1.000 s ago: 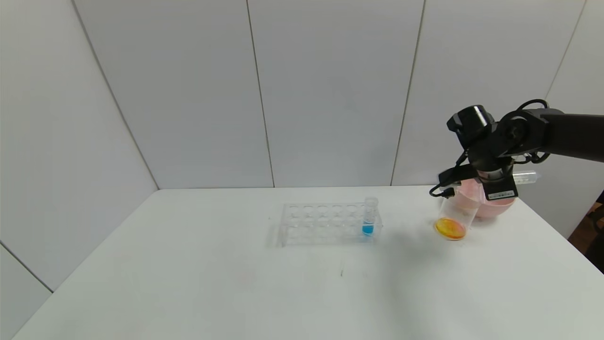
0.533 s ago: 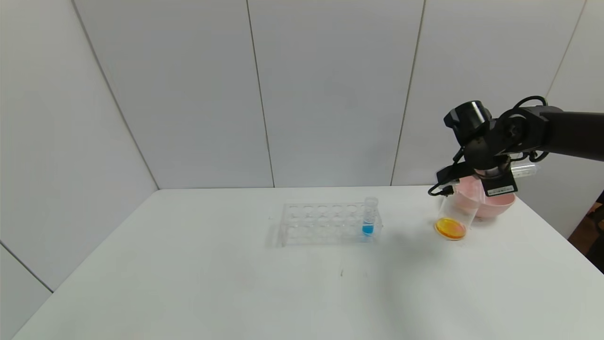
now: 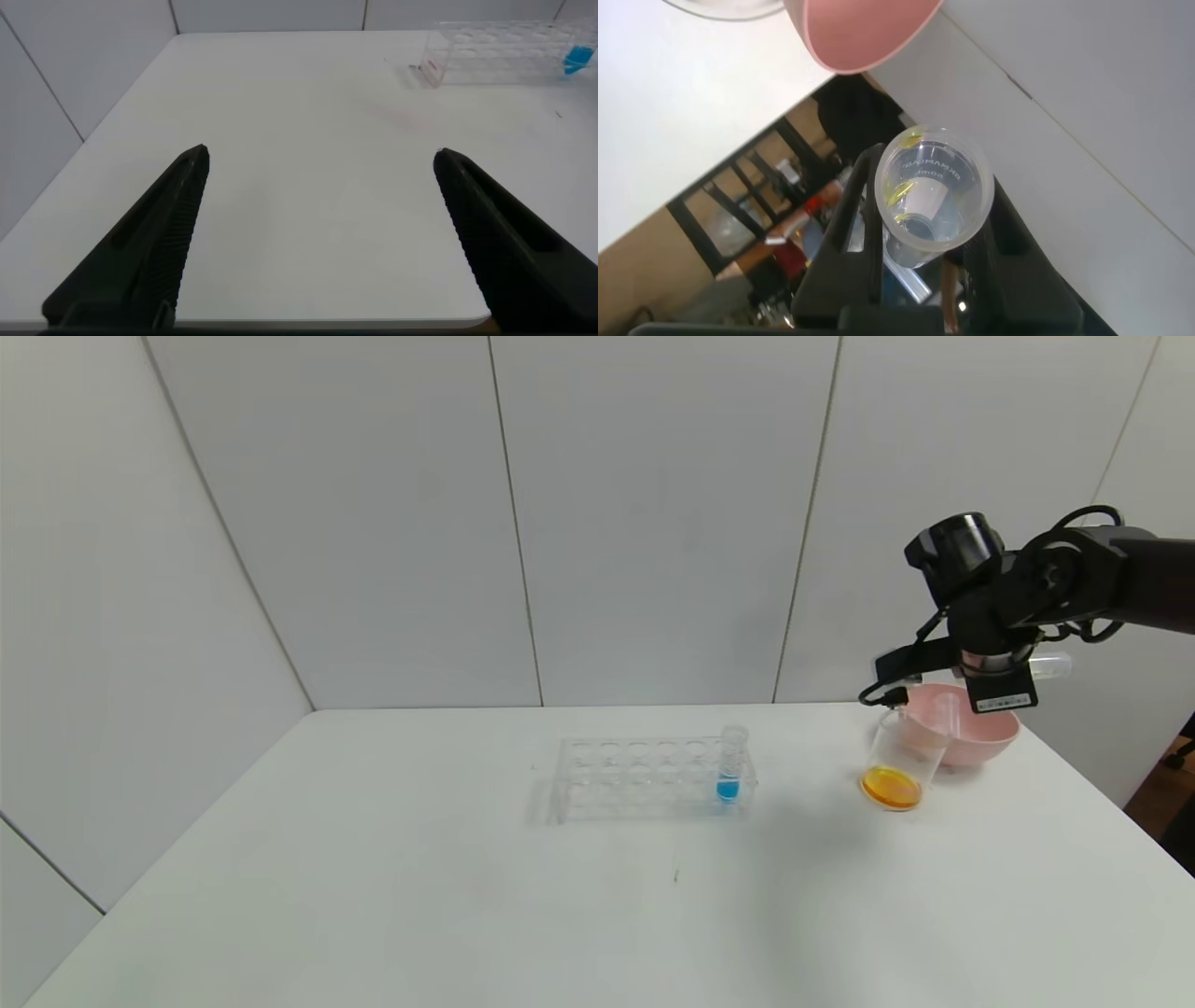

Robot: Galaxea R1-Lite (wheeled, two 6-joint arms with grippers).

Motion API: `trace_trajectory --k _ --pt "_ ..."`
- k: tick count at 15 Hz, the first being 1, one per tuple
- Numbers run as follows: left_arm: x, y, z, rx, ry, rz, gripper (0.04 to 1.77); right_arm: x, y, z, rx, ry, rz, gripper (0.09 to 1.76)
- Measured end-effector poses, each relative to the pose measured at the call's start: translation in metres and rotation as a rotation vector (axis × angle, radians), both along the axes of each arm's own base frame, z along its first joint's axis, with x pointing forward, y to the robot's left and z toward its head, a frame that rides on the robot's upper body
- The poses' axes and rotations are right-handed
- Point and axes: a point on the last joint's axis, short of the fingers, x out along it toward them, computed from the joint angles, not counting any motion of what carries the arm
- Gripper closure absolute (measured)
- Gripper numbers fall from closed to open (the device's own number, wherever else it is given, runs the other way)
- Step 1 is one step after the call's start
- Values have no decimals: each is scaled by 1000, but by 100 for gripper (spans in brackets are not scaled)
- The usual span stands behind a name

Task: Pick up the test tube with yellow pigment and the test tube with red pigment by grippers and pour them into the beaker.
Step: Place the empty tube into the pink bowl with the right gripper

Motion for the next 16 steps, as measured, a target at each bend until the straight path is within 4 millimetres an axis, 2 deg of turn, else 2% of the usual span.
trace_trajectory --k 4,6,9,12,16 --pt "0 0 0 0 0 0 9 -21 -27 16 385 -54 38 130" --pt "0 0 0 0 0 0 9 -31 -39 23 576 -126 -53 130" --pt "0 0 0 0 0 0 9 -39 -45 31 846 -255 -226 130" --pt "0 0 0 0 0 0 9 -33 -47 38 1062 -426 -305 130" --pt "0 0 0 0 0 0 9 -20 -49 40 1258 -694 -294 130"
